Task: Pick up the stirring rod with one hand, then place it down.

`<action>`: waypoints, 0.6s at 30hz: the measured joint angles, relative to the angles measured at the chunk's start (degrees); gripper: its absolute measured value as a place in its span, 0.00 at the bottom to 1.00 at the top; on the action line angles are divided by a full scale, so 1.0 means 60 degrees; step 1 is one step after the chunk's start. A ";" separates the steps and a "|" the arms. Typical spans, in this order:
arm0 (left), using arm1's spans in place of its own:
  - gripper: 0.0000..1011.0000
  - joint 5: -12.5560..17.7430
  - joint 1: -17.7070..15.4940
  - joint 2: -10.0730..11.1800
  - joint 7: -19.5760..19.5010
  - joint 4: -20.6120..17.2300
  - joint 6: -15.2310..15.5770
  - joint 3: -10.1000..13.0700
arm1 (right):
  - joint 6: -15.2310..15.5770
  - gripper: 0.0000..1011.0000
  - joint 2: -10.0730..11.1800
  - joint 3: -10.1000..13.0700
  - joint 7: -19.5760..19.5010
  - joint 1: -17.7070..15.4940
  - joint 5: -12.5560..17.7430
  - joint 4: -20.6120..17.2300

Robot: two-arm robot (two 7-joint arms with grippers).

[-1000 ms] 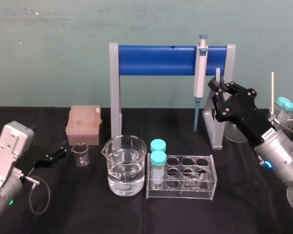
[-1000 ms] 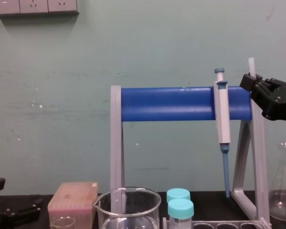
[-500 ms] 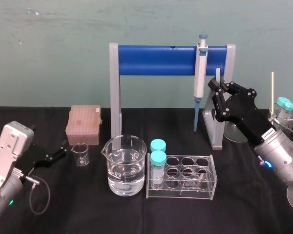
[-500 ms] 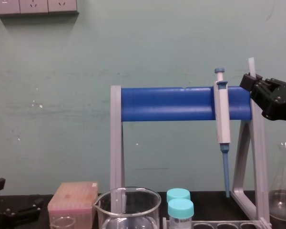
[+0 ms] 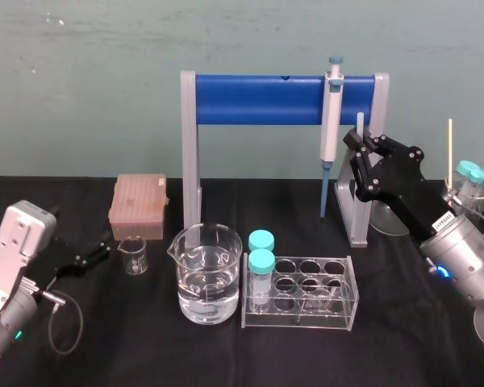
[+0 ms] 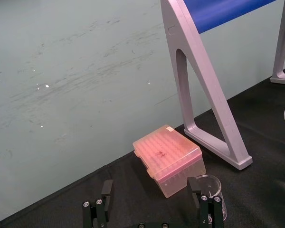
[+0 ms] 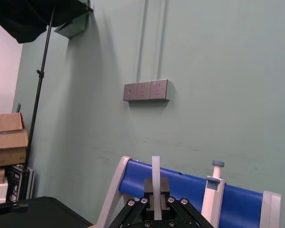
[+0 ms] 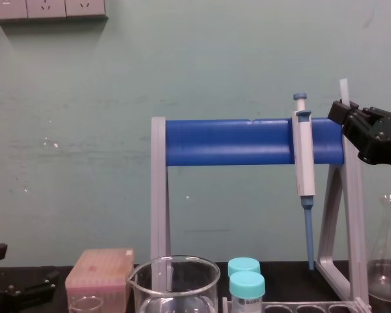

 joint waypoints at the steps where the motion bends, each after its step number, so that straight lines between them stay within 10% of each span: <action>1: 0.99 0.0000 0.0000 0.0000 0.0000 0.0000 0.0000 0.0000 | 0.0000 0.07 0.0000 0.0000 0.0000 0.0001 0.0000 0.0000; 18: 0.99 0.0001 0.0000 0.0000 0.0000 0.0000 0.0000 0.0000 | 0.0000 0.07 0.0000 0.0000 0.0000 0.0001 0.0000 0.0000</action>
